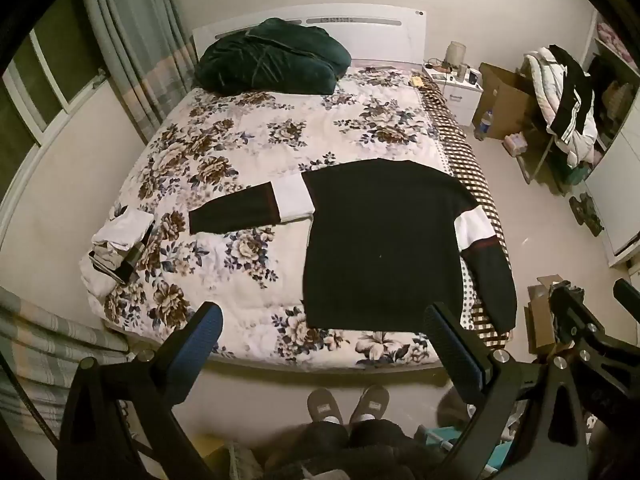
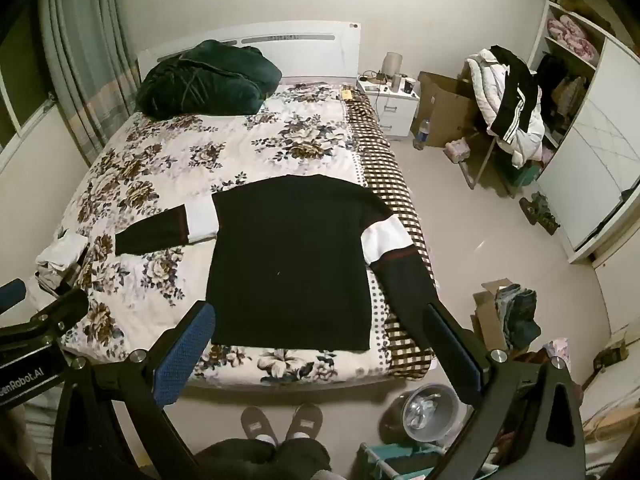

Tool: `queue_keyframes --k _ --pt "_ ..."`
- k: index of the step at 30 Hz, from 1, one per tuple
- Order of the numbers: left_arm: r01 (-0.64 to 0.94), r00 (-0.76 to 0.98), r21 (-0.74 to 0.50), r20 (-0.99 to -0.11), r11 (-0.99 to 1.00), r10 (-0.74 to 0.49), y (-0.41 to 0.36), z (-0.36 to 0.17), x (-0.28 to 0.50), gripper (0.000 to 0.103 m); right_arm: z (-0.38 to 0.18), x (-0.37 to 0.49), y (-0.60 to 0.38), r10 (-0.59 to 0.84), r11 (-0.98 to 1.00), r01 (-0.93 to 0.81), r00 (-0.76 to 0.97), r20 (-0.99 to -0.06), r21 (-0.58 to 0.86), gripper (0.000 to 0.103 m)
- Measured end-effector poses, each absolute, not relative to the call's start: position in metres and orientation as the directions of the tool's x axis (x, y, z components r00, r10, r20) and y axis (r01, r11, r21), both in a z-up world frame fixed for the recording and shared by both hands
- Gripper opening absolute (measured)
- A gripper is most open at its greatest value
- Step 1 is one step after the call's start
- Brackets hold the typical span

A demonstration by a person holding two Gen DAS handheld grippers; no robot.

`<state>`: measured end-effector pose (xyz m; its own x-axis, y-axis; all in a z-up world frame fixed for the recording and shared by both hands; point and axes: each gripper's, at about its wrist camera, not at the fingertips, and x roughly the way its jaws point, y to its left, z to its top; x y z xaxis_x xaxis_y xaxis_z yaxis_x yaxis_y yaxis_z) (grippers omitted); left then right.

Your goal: Fold small clothes

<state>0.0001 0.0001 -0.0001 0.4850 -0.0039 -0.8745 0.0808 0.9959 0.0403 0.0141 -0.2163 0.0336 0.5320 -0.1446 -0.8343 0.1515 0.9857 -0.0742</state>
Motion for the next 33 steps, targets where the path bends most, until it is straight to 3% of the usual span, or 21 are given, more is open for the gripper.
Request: queue_keyframes --k 33 --pt "0.081 0.490 0.045 -0.871 0.996 0.000 -0.0002 0.0000 0.0002 0.103 0.0382 0.0121 -0.2182 -0.143 0.986 0.153 0.538 -0.831 -0.070 0.103"
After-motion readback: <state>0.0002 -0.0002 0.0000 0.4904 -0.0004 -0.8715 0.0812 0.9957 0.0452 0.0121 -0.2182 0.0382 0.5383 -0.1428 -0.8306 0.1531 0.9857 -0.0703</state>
